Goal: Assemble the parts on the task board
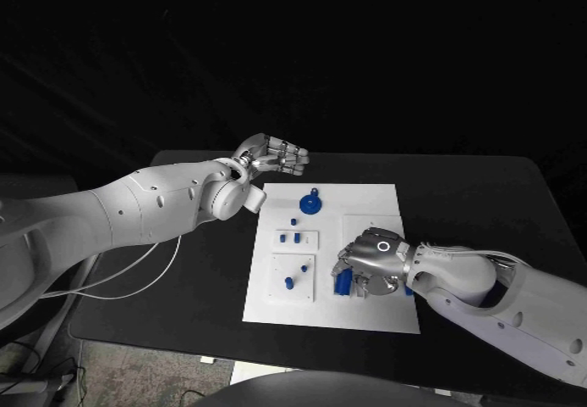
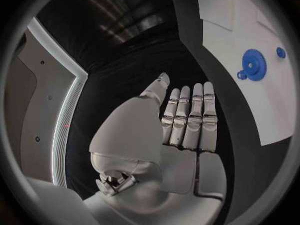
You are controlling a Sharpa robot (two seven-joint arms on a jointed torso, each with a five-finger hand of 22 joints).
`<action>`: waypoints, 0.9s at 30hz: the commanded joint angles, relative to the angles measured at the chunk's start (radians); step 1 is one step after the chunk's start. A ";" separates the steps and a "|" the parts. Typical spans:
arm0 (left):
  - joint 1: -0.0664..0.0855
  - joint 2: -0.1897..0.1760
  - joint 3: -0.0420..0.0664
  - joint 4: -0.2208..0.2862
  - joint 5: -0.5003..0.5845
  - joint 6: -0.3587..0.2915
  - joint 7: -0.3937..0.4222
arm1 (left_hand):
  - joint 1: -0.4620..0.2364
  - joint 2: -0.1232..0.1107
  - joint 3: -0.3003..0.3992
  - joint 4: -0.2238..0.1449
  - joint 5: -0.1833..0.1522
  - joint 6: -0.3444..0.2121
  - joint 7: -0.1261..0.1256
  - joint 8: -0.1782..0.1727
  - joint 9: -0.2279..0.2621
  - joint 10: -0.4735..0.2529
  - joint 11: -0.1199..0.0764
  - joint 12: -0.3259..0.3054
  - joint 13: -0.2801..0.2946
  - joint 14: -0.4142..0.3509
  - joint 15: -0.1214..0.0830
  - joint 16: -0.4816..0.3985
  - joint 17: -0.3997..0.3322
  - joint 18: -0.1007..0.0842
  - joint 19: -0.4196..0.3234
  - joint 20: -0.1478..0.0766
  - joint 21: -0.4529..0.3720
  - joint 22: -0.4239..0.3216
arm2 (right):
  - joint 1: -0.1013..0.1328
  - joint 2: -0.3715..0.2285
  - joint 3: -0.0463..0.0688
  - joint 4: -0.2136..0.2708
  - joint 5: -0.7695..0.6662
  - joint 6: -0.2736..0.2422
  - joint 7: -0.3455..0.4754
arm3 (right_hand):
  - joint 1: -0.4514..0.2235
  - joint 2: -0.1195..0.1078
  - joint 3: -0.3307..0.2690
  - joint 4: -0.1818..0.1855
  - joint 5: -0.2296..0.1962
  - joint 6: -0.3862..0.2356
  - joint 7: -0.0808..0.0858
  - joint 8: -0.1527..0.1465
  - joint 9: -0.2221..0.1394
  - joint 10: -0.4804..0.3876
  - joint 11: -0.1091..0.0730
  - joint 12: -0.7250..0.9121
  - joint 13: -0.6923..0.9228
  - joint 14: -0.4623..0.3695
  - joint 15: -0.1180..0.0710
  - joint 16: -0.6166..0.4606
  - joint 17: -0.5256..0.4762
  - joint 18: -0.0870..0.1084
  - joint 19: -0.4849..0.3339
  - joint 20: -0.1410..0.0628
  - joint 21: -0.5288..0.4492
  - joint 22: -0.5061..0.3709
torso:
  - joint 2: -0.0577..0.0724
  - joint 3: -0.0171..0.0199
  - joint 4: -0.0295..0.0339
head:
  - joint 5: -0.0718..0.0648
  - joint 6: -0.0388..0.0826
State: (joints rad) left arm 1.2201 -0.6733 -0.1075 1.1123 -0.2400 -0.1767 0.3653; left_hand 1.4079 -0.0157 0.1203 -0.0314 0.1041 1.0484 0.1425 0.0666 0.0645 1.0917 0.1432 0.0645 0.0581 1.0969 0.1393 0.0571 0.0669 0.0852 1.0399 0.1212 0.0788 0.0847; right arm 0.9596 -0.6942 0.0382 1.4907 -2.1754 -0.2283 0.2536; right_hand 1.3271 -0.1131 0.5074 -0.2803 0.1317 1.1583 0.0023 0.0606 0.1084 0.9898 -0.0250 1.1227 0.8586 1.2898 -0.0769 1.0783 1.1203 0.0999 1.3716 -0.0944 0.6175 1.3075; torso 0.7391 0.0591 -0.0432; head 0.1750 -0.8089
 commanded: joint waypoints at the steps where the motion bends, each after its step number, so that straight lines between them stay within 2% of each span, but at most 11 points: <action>1: 0.001 0.002 0.001 0.003 0.000 0.015 0.004 | 0.001 0.010 0.000 0.008 -0.004 -0.010 -0.001 -0.003 0.000 -0.007 -0.002 -0.002 0.000 -0.007 0.001 0.004 0.000 -0.005 0.004 0.004 0.001 -0.001 | 0.000 0.003 0.000 -0.003 -0.016 0.044 0.015 | 0.000 0.016 -0.009 -0.002 0.008 0.049 0.046 0.002 -0.001 -0.009 0.001 0.004 0.000 0.003 0.002 0.006 0.001 0.009 -0.008 0.003 0.002 0.047 | 0.000 0.0008 0.0006 | -0.001 0.000; 16: 0.001 0.001 0.001 0.004 0.000 0.016 0.006 | 0.001 0.010 0.000 0.008 -0.004 -0.010 -0.001 -0.003 0.000 -0.007 -0.002 -0.002 0.000 -0.007 0.001 0.004 0.000 -0.005 0.004 0.004 0.001 -0.001 | -0.002 0.027 0.000 -0.025 -0.062 0.056 -0.003 | -0.012 0.017 -0.011 -0.002 0.017 0.040 0.043 0.002 -0.005 -0.008 0.001 0.005 0.001 -0.001 0.005 0.002 -0.002 0.013 -0.013 0.008 -0.009 0.044 | 0.001 -0.0010 0.0021 | -0.001 0.000; 27: 0.002 0.000 0.001 0.005 -0.001 0.016 0.005 | 0.001 0.010 0.000 0.008 -0.004 -0.010 -0.001 -0.003 0.000 -0.007 -0.002 -0.002 0.000 -0.007 0.001 0.004 0.000 -0.005 0.004 0.004 0.001 -0.001 | -0.006 0.043 -0.002 -0.045 -0.086 0.072 -0.009 | -0.015 0.022 -0.012 -0.003 0.022 0.027 0.040 0.002 -0.010 -0.016 0.000 0.002 0.002 -0.012 0.006 -0.006 -0.009 0.016 -0.024 0.011 -0.036 0.039 | 0.000 -0.0003 0.0007 | 0.003 -0.002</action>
State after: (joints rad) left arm 1.2205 -0.6740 -0.1075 1.1149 -0.2403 -0.1747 0.3642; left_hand 1.4079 -0.0158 0.1203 -0.0315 0.1042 1.0484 0.1426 0.0666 0.0645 1.0917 0.1432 0.0645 0.0581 1.0969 0.1393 0.0571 0.0669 0.0853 1.0399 0.1212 0.0788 0.0849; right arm 0.9558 -0.6529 0.0371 1.4472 -2.2308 -0.1769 0.2510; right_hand 1.3147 -0.0957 0.4980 -0.2841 0.1483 1.1541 0.0065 0.0590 0.0996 0.9826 -0.0251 1.1226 0.8616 1.2836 -0.0709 1.0782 1.1124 0.1000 1.3555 -0.0854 0.5858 1.3074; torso 0.7397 0.0584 -0.0418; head 0.1769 -0.8099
